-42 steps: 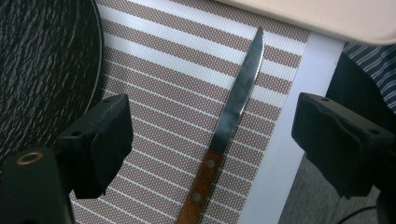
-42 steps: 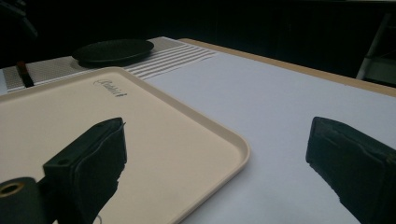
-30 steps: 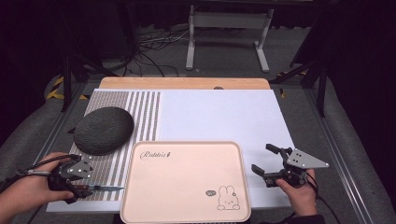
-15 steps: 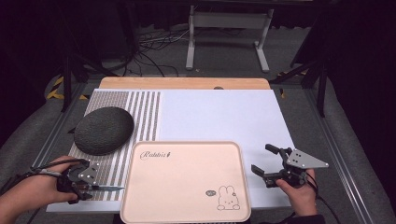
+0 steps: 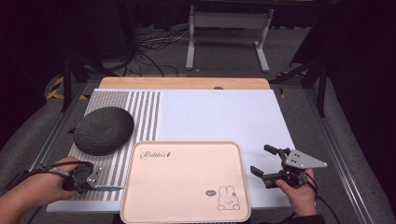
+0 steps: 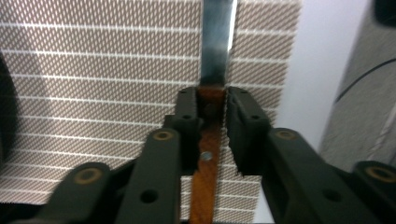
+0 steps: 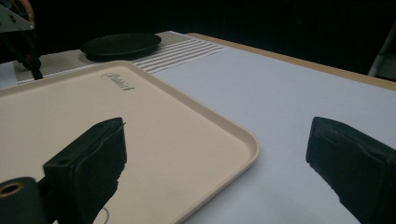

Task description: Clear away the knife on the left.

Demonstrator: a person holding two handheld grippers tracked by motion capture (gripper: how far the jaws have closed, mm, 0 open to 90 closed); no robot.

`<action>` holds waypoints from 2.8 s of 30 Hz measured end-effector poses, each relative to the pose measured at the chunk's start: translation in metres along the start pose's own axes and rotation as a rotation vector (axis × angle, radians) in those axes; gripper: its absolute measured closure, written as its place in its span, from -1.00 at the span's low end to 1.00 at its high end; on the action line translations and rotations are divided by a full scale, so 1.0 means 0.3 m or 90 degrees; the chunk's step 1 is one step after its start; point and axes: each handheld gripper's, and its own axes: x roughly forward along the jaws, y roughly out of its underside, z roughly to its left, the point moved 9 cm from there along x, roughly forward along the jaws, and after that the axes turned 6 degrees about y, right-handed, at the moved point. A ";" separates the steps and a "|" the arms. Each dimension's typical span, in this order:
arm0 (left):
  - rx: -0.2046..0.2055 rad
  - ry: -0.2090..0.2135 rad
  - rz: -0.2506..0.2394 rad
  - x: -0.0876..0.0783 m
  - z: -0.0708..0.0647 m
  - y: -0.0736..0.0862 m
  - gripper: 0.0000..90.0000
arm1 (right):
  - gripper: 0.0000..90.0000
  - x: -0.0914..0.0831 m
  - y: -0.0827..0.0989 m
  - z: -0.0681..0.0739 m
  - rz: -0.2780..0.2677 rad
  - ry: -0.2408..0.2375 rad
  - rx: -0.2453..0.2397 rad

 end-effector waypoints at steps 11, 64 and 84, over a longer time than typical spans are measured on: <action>0.014 -0.011 0.006 0.000 -0.001 -0.003 0.73 | -0.85 -0.003 -0.003 0.003 -0.004 0.001 -0.004; -0.474 0.138 -0.219 -0.307 -0.036 -0.166 0.73 | -0.85 -0.007 -0.003 -0.005 -0.008 0.003 0.002; -0.452 0.164 -0.239 -0.299 -0.061 -0.352 0.73 | -0.85 -0.008 0.003 -0.008 -0.003 0.004 0.000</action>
